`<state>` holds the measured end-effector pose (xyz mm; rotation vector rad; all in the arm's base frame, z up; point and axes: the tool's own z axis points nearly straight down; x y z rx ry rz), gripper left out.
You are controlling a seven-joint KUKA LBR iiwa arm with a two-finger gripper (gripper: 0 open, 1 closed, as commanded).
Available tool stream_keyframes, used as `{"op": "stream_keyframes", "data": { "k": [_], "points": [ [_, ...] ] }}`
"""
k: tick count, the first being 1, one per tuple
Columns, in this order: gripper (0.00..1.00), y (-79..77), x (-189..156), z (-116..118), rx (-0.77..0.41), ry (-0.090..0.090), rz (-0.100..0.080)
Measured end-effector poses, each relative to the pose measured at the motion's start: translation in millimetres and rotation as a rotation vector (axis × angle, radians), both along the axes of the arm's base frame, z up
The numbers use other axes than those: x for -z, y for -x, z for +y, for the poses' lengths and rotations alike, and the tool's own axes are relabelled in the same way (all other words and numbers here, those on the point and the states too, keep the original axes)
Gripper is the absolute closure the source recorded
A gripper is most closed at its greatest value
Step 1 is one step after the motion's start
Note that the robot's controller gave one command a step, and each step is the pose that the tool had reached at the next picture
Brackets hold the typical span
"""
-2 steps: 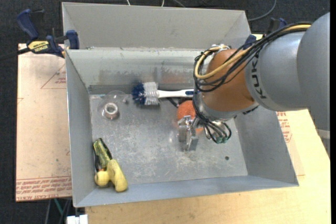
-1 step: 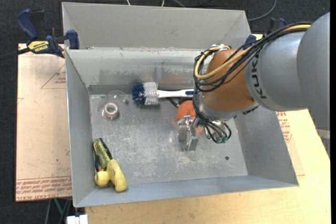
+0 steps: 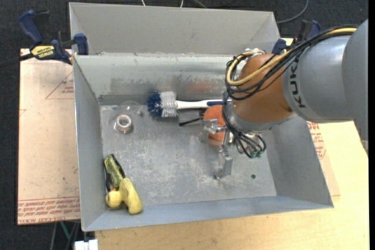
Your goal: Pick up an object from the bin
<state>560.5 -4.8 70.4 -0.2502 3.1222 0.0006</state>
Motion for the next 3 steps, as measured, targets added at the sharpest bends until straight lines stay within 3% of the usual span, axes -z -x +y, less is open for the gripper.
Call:
{"op": "stream_keyframes", "data": {
  "k": [1, 2, 3],
  "points": [
    [0.0, 0.0, 0, 0, 0.0, 0.0, 0.0],
    [1.0, 0.2, -74, 22, -0.197, 0.001, -0.004],
    [1.0, 0.2, -74, 21, -0.197, 0.0, -0.004]
  ]
}}
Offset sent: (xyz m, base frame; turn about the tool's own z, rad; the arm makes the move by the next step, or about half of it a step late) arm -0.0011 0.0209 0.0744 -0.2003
